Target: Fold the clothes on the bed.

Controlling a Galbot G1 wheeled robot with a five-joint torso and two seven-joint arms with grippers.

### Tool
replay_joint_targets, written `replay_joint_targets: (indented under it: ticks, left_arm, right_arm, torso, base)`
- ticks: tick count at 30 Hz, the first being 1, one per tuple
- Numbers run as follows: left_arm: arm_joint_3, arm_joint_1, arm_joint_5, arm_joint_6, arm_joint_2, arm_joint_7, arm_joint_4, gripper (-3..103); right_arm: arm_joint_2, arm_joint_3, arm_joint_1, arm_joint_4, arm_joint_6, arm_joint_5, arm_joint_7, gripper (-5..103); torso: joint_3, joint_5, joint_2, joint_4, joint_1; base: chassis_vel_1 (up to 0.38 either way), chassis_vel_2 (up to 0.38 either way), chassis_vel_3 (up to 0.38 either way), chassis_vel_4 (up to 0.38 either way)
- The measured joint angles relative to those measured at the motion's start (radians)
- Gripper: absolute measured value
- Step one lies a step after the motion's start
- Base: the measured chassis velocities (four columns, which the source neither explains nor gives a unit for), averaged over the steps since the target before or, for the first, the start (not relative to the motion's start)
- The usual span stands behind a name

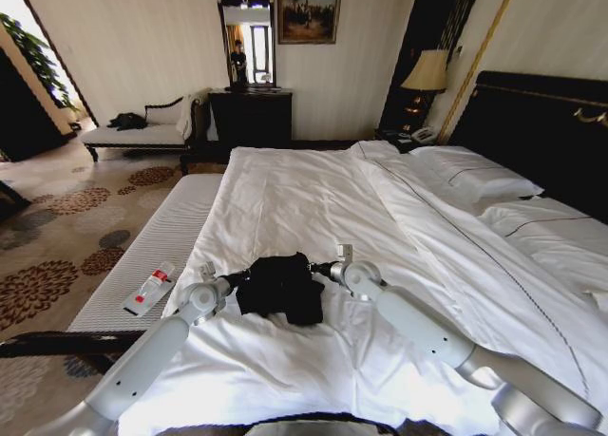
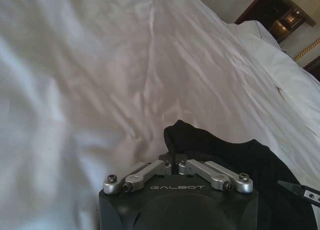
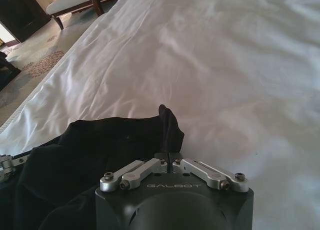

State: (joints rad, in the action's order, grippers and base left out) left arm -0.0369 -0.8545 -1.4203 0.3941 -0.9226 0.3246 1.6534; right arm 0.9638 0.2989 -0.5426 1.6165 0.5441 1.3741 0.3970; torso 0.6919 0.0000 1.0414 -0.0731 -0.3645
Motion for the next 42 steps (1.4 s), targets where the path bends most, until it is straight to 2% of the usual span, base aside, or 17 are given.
replay_joint_targets:
  ticks: [9, 13, 17, 21, 25, 29, 31, 32, 33, 37, 38, 42]
  left_arm:
    - [-0.006, -0.005, -0.001, -0.002, 0.006, 0.001, 0.01, 1]
    - [-0.021, 0.005, -0.01, -0.008, 0.023, 0.013, 0.049, 1]
    - [-0.031, 0.073, -0.067, -0.009, 0.063, 0.047, 0.144, 1]
    - [-0.028, 0.14, -0.122, -0.007, 0.077, 0.08, 0.2, 1]
    - [-0.004, 0.305, -0.215, 0.004, 0.097, 0.123, 0.249, 1]
    - [0.012, 0.381, -0.251, 0.01, 0.116, 0.131, 0.251, 1]
    - [0.06, 0.611, -0.352, 0.024, 0.18, 0.139, 0.237, 1]
    - [0.069, 0.651, -0.371, 0.026, 0.183, 0.143, 0.231, 1]
    - [0.069, 0.651, -0.371, 0.026, 0.183, 0.143, 0.231, 1]
    - [0.116, 0.832, -0.445, 0.034, 0.173, 0.158, 0.197, 1]
    - [0.116, 0.832, -0.445, 0.034, 0.173, 0.158, 0.197, 1]
    - [0.159, 0.976, -0.501, 0.041, 0.152, 0.167, 0.161, 1]
  right_arm:
    - [0.005, -0.014, -0.016, 0.013, 0.0, 0.005, 0.01, 0]
    - [0.0, -0.067, -0.027, 0.044, 0.001, 0.013, 0.034, 0]
    - [-0.043, -0.159, -0.017, 0.118, 0.009, 0.048, 0.074, 0]
    - [-0.08, -0.2, 0.022, 0.16, 0.019, 0.097, 0.094, 0]
    - [-0.162, -0.212, 0.195, 0.2, 0.032, 0.222, 0.13, 0]
    - [-0.192, -0.211, 0.265, 0.204, 0.034, 0.263, 0.141, 0]
    - [-0.277, -0.2, 0.432, 0.201, 0.039, 0.389, 0.17, 0]
    - [-0.293, -0.195, 0.469, 0.194, 0.04, 0.411, 0.173, 0]
    - [-0.293, -0.195, 0.469, 0.194, 0.04, 0.411, 0.173, 0]
    - [-0.333, -0.182, 0.6, 0.158, 0.051, 0.478, 0.178, 0]
    - [-0.333, -0.182, 0.6, 0.158, 0.051, 0.478, 0.178, 0]
    - [-0.366, -0.184, 0.671, 0.147, 0.06, 0.513, 0.18, 0]
  torso:
    - [0.0, 0.0, 0.0, 0.0001, 0.0]
    - [0.0, 0.0, 0.0, 0.0001, 0.0]
    - [0.0, 0.0002, 0.0, 0.0, 0.0]
    - [0.0, 0.0003, 0.0, -0.0002, 0.0]
    - [0.0, 0.0001, 0.0, -0.0001, 0.0]
    - [0.0, -0.0001, 0.0, 0.0001, 0.0]
    - [0.0, 0.0001, 0.0, 0.0, 0.0]
    - [0.0, 0.0003, 0.0, 0.0, 0.0]
    - [0.0, 0.0003, 0.0, 0.0, 0.0]
    - [0.0, 0.0001, 0.0, 0.0001, 0.0]
    - [0.0, 0.0001, 0.0, 0.0001, 0.0]
    - [0.0, 0.0005, 0.0, -0.0003, 0.0]
  base:
    - [0.0, 0.0, 0.0, 0.0]
    - [0.0, 0.0, 0.0, 0.0]
    - [0.0, 0.0, 0.0, 0.0]
    - [0.0, 0.0, 0.0, 0.0]
    - [0.0, 0.0, 0.0, 0.0]
    - [0.0, 0.0, 0.0, 0.0]
    - [0.0, 0.0, 0.0, 0.0]
    - [0.0, 0.0, 0.0, 0.0]
    - [0.0, 0.0, 0.0, 0.0]
    - [0.0, 0.0, 0.0, 0.0]
    - [0.0, 0.0, 0.0, 0.0]
    - [0.0, 0.0, 0.0, 0.0]
